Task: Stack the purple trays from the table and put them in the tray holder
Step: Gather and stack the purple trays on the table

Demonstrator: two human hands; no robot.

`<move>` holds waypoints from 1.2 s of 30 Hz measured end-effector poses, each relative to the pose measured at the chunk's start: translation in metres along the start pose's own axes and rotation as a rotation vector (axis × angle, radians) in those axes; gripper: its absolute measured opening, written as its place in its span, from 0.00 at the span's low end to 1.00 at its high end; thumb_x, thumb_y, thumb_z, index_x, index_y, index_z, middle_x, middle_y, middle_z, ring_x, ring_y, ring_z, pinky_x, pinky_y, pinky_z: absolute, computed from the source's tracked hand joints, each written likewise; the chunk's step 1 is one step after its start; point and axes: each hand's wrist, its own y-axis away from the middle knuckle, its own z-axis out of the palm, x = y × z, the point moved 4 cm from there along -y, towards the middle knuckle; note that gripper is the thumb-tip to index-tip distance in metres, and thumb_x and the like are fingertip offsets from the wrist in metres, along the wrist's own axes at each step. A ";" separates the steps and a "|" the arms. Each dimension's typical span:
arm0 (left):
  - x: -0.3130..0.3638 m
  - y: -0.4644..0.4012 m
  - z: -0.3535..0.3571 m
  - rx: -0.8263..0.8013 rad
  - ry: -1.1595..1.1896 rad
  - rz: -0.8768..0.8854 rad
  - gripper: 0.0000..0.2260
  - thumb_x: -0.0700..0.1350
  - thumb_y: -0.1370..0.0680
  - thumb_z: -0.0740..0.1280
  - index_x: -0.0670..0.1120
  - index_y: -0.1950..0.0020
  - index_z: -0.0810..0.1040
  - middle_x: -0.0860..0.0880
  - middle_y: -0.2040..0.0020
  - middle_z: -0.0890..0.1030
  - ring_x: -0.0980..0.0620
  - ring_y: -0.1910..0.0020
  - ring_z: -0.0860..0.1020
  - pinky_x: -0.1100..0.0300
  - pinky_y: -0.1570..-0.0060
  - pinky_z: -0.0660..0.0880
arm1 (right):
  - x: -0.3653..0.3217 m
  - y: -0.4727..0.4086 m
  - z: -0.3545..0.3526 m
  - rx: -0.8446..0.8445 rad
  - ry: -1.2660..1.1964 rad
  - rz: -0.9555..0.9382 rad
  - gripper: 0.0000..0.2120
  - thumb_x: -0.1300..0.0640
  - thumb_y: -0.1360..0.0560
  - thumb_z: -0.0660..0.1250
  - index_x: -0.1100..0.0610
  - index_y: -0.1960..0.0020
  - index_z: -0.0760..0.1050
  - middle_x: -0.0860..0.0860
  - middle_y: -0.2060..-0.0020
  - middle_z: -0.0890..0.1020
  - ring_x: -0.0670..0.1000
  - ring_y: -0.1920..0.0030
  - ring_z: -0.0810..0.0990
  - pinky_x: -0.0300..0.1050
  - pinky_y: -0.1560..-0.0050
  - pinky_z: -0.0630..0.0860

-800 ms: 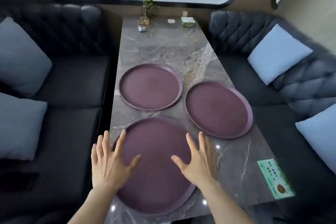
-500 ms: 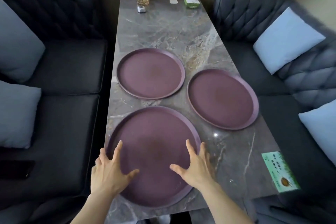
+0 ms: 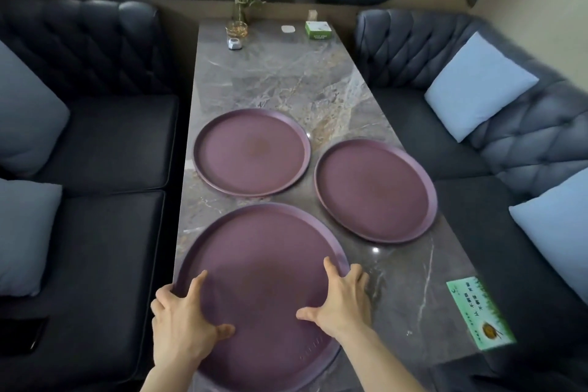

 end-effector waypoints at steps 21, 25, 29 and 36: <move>0.263 -0.061 0.021 0.065 0.087 0.248 0.46 0.65 0.45 0.78 0.61 0.28 0.67 0.43 0.31 0.59 0.42 0.30 0.58 0.48 0.32 0.68 | 0.127 -0.136 -0.179 0.214 -0.130 0.061 0.50 0.26 0.40 0.71 0.44 0.23 0.62 0.58 0.29 0.60 0.61 0.29 0.59 0.56 0.32 0.70; 0.299 -0.081 0.050 -0.005 0.078 0.287 0.44 0.59 0.42 0.78 0.61 0.28 0.67 0.44 0.30 0.56 0.42 0.29 0.57 0.49 0.31 0.67 | 0.156 -0.179 -0.185 0.188 -0.092 0.090 0.51 0.25 0.40 0.70 0.45 0.23 0.62 0.59 0.30 0.61 0.61 0.31 0.62 0.54 0.35 0.72; 0.319 -0.097 0.075 -0.042 0.038 0.279 0.44 0.58 0.42 0.77 0.61 0.27 0.66 0.44 0.29 0.55 0.42 0.28 0.57 0.51 0.30 0.67 | 0.173 -0.218 -0.182 0.142 -0.065 0.101 0.51 0.25 0.40 0.70 0.45 0.23 0.62 0.60 0.29 0.61 0.61 0.31 0.62 0.54 0.36 0.73; 0.339 -0.120 0.107 -0.075 0.005 0.212 0.42 0.58 0.41 0.77 0.61 0.28 0.67 0.44 0.29 0.55 0.43 0.27 0.58 0.52 0.30 0.66 | 0.187 -0.272 -0.169 0.063 -0.047 0.105 0.51 0.26 0.39 0.71 0.45 0.23 0.61 0.60 0.29 0.61 0.61 0.31 0.63 0.55 0.36 0.72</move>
